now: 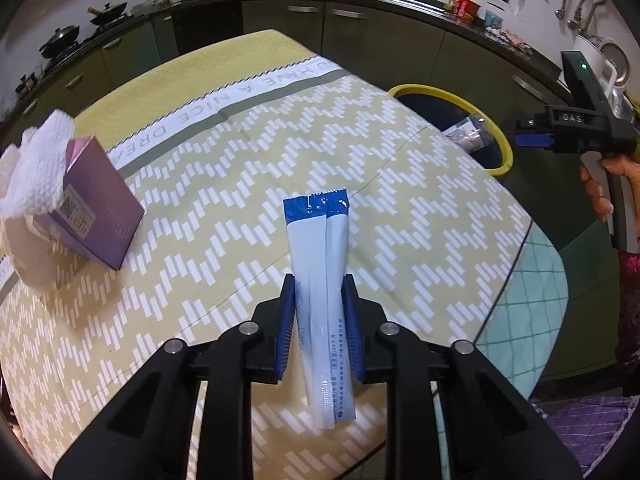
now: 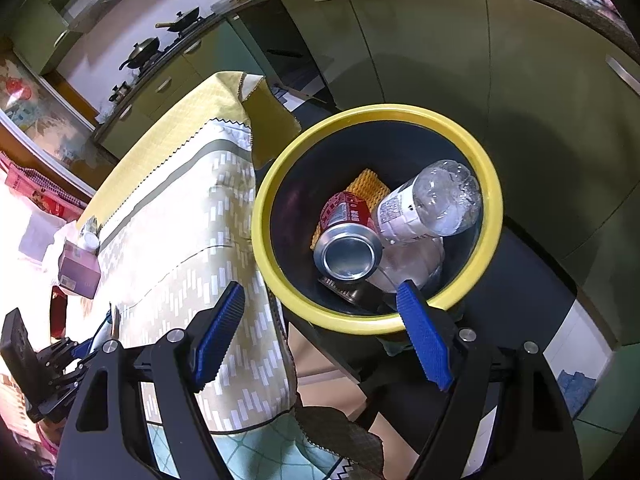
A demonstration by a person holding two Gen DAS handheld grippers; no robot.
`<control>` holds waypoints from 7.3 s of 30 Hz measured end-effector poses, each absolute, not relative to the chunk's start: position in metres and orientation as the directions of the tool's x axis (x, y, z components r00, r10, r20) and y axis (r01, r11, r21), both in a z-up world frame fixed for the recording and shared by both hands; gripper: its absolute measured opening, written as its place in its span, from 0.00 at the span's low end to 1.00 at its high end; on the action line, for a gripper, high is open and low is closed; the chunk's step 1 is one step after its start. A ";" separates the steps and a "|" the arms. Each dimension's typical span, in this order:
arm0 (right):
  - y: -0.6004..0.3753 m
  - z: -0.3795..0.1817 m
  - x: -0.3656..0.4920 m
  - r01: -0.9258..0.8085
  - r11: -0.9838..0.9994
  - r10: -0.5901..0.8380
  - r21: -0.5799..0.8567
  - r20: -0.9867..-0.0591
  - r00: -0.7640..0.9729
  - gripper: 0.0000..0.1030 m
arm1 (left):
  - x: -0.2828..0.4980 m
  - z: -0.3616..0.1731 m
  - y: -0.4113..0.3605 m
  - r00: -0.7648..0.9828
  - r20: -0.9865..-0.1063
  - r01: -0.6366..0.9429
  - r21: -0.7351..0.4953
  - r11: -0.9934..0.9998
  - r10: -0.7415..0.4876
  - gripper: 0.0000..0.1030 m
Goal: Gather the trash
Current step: 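Grasp the white-and-blue tube with the left gripper, then carry the tube over the bin and open the left gripper, then grasp the white tissues on the purple box with the right gripper, then carry the tissues to the bin and open the right gripper, then grasp the purple box with the left gripper, then carry the purple box over the bin and open the left gripper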
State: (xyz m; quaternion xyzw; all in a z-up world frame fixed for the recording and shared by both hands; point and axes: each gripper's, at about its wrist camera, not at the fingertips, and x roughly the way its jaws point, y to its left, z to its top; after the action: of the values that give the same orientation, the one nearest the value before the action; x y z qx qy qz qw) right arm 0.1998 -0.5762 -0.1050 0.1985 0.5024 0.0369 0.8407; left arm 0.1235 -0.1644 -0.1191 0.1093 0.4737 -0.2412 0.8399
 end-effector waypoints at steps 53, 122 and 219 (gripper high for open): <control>-0.611 -0.103 0.157 0.184 0.910 0.223 0.373 -0.812 0.540 0.76 | 0.152 -0.047 -0.249 0.505 -0.696 0.666 -0.061 0.743 -0.511 0.71; -0.383 0.088 0.234 -0.351 0.912 0.407 0.211 -0.552 0.728 0.05 | 0.078 -0.068 0.003 0.725 -0.645 0.197 -0.143 0.970 -0.242 0.74; -0.648 -0.096 0.127 0.328 0.864 0.065 0.382 -0.731 0.679 0.70 | 0.231 -0.033 -0.337 0.380 -0.630 0.855 -0.042 0.518 -0.678 0.72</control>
State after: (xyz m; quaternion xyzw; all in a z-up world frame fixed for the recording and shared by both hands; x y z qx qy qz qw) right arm 0.1274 -0.6483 -0.0956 0.2498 0.3938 -0.0745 0.8815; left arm 0.2312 -0.3366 -0.0327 0.1469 0.3009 -0.4686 0.8175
